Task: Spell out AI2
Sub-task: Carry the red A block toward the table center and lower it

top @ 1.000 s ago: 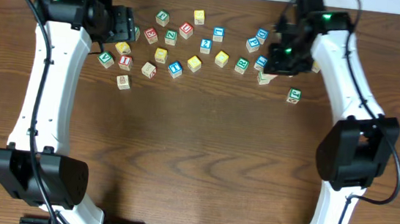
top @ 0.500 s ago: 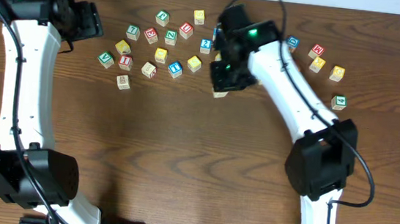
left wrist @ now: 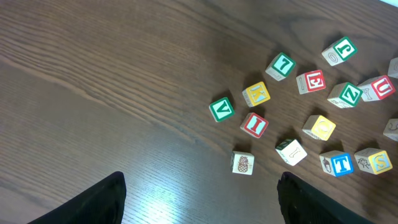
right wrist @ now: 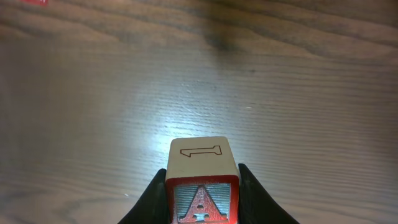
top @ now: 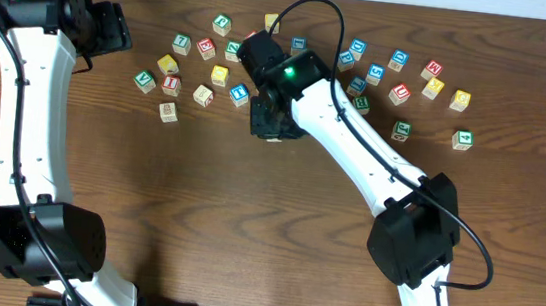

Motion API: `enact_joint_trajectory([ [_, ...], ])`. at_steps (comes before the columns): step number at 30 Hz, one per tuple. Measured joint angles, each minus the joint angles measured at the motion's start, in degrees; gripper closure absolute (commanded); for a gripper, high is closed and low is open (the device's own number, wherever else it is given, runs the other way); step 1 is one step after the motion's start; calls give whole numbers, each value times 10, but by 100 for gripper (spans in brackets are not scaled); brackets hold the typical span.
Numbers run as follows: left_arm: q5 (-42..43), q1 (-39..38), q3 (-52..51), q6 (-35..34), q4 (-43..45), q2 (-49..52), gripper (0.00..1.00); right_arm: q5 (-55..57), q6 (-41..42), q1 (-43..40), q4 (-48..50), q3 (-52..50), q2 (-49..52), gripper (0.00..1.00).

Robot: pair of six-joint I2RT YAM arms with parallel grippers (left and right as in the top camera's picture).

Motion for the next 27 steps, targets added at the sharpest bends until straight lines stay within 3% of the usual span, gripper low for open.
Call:
enact_joint_trajectory([
  [8, -2, 0, 0, 0, 0, 0, 23, 8, 64, 5, 9, 0, 44, 82],
  [27, -2, 0, 0, 0, 0, 0, 23, 4, 111, 5, 66, 0, 108, 79],
])
